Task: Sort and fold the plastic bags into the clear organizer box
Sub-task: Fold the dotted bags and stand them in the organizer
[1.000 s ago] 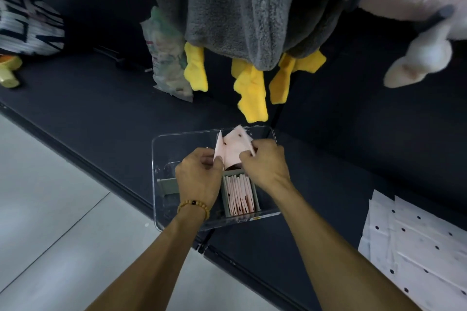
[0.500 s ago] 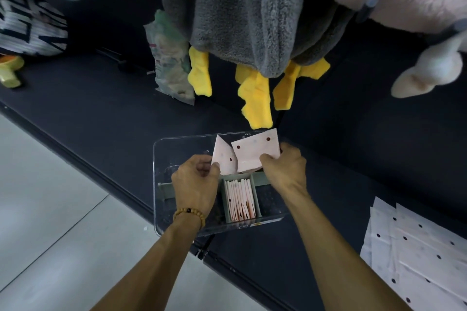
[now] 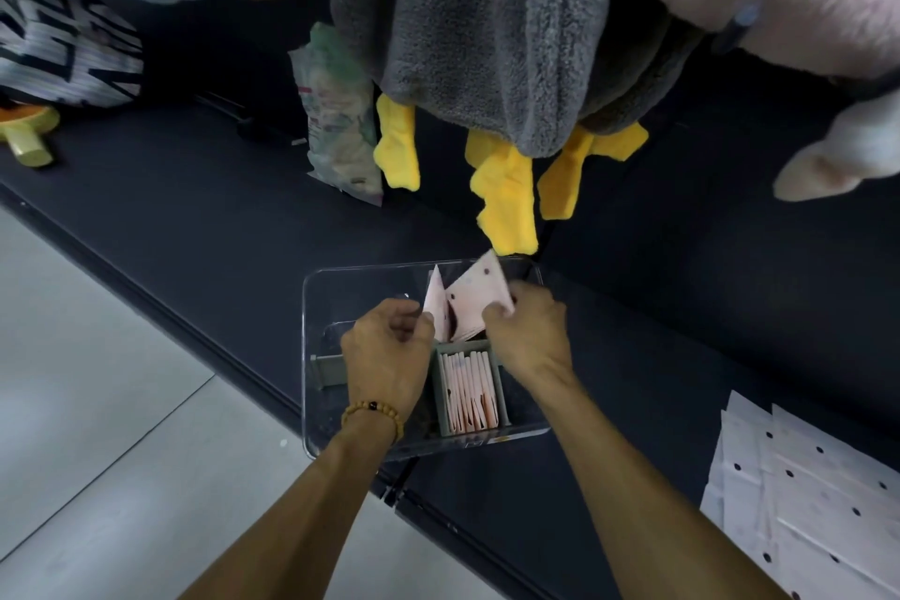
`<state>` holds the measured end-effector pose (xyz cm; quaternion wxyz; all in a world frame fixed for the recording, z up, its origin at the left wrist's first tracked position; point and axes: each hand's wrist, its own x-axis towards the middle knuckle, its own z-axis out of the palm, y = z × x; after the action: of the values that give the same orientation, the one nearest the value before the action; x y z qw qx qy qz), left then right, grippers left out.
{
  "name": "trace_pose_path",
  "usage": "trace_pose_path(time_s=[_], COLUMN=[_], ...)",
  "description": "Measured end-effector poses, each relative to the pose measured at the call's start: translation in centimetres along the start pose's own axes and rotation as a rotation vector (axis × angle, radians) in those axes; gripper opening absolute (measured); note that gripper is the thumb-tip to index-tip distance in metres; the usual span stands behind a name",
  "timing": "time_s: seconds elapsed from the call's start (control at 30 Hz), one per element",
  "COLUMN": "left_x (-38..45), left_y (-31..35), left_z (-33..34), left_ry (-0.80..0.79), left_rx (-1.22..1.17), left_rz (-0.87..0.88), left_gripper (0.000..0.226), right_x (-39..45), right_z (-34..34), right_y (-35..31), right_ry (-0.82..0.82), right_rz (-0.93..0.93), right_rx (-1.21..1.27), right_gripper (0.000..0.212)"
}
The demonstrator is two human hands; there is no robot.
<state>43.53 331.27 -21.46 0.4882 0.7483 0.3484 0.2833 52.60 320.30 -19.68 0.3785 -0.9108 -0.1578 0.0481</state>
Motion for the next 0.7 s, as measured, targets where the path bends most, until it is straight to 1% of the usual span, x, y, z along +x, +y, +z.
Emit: trace_pose_path(time_s=[0.07, 0.1, 0.17, 0.2, 0.23, 0.3, 0.33, 0.4, 0.5, 0.6, 0.7], left_x=[0.0, 0.0, 0.1, 0.2, 0.3, 0.5, 0.5, 0.5, -0.9, -4.3, -8.8], left_y=[0.2, 0.2, 0.2, 0.1, 0.1, 0.0, 0.1, 0.2, 0.8, 1.5, 2.2], left_z=[0.0, -0.1, -0.1, -0.1, -0.1, -0.1, 0.0, -0.1, -0.2, 0.4, 1.7], left_ry=[-0.038, -0.056, -0.087, -0.095, -0.099, -0.103, -0.104, -0.102, -0.135, -0.161, -0.235], left_rx=[0.006, 0.008, 0.009, 0.012, 0.02, 0.04, 0.038, -0.02, -0.231, -0.387, -0.44], left_rz=[0.017, 0.024, 0.023, 0.016, 0.009, -0.002, -0.013, -0.052, -0.15, -0.193, -0.213], left_gripper=[0.009, 0.014, 0.024, 0.025, 0.023, 0.013, 0.009, 0.007, 0.01, 0.011, 0.013], right_x=[-0.1, 0.0, 0.0, 0.0, 0.0, -0.2, -0.3, -0.5, -1.4, -3.4, -6.2], right_z=[0.7, 0.9, 1.0, 1.1, 1.2, 1.7, 1.8, 1.6, -0.2, -3.1, -6.8], right_y=[-0.7, -0.8, -0.7, -0.6, -0.4, -0.2, -0.2, -0.1, 0.9, 3.0, 6.2], right_ry=[-0.144, -0.154, -0.064, -0.013, 0.002, -0.042, -0.053, -0.019, 0.057, 0.136, 0.213], right_rz=[-0.083, -0.1, -0.101, -0.114, -0.132, -0.149, -0.133, -0.073, 0.027, 0.145, 0.238], right_rx=[-0.064, -0.065, -0.015, -0.006, -0.015, -0.065, -0.065, 0.02, 0.216, 0.351, 0.374], right_gripper=[0.017, 0.015, 0.011, 0.009, 0.008, 0.017, 0.018, 0.016, 0.017, 0.012, 0.011])
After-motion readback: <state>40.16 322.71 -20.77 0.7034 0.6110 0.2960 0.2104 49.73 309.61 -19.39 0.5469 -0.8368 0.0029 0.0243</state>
